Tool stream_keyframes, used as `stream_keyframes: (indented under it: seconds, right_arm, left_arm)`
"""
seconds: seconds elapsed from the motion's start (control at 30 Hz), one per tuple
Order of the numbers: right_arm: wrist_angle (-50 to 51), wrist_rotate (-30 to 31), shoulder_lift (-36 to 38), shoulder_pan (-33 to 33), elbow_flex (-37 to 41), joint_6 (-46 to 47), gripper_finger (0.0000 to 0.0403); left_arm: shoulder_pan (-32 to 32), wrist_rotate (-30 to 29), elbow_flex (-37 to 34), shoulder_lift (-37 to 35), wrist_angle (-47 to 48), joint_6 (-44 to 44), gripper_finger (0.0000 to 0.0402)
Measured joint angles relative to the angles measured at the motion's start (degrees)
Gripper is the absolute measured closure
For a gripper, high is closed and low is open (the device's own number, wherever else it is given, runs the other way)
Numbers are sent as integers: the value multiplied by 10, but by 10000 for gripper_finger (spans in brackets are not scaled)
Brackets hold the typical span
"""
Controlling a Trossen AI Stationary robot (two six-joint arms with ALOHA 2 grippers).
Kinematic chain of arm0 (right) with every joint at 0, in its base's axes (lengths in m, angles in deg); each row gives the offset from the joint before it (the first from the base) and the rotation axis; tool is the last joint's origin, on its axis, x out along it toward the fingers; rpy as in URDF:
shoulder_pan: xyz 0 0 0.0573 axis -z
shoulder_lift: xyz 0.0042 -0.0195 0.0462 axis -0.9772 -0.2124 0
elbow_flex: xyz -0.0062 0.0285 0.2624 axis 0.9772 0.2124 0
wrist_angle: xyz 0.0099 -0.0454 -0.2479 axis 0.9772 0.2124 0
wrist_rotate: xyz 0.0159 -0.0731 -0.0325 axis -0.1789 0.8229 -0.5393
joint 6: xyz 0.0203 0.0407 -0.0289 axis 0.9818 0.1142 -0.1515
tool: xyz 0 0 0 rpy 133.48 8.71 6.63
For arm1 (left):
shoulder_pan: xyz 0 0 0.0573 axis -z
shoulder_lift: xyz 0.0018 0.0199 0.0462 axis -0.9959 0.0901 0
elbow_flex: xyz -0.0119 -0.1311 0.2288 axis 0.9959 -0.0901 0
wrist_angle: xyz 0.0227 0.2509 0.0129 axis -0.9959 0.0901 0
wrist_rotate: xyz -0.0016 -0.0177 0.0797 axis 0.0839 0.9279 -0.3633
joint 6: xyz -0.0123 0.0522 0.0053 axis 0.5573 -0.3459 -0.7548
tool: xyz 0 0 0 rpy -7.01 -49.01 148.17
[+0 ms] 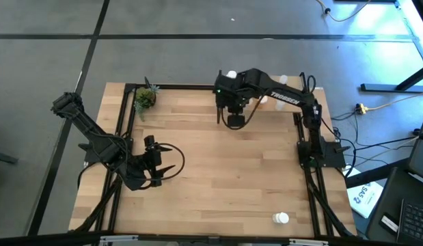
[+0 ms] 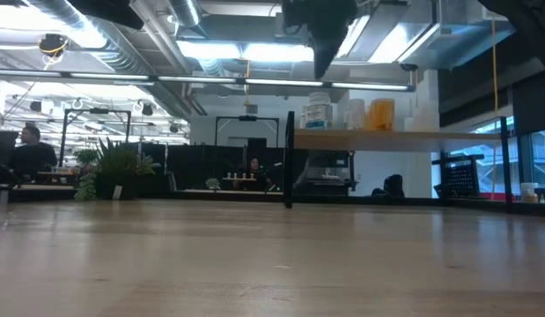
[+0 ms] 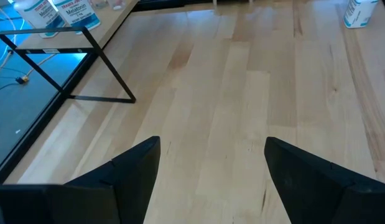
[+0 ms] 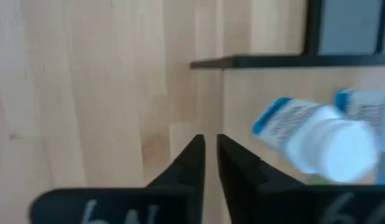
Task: Pick and place medicine bottles onto shelf by color
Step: Put the top white pill bottle on the shelf aligned with the other white pill bottle
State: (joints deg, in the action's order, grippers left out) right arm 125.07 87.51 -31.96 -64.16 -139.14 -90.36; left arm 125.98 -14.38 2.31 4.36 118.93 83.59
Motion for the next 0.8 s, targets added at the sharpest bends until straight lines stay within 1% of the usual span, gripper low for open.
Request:
stream_keyframes:
  seconds: [0.1, 0.17, 0.3, 0.47, 0.53, 0.63, 0.8]
  right_arm:
    - [-6, 1, 0, 0, 38, 13, 381]
    - [-28, 16, 0, 1, 62, 14, 395]
    - [-54, 57, 0, 5, 99, 21, 392]
    - [-51, 65, 0, 12, 136, 31, 398]
    - [-55, 86, 0, 14, 146, 32, 398]
    - [-60, 109, -1, 15, 152, 31, 394]
    - [-61, 136, -1, 16, 155, 30, 399]
  left_arm:
    - [0, 0, 0, 0, 0, -2, 118]
    - [0, 0, 0, 0, 0, -3, 118]
    - [0, 0, 0, 0, 0, -3, 118]
    - [0, 0, 0, 0, 0, -3, 118]
    - [0, 0, 0, 0, 0, -3, 118]
    - [0, 0, 0, 0, 0, -3, 118]
    - [0, 0, 0, 0, 0, -3, 118]
